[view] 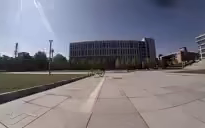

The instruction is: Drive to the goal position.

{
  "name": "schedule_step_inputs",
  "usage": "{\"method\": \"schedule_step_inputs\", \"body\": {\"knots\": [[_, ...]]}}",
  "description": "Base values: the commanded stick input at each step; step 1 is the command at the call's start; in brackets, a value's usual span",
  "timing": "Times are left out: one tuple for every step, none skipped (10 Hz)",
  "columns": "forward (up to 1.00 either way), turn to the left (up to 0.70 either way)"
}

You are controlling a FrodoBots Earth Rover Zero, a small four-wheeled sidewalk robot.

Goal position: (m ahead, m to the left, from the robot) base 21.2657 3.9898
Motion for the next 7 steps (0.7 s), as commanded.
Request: {"method": "schedule_step_inputs", "body": {"knots": [[0.06, 0.00], [0.06, 0.00], [0.06, 0.00], [0.06, 0.00], [0.06, 0.00], [0.06, 0.00], [0.06, 0.00]]}}
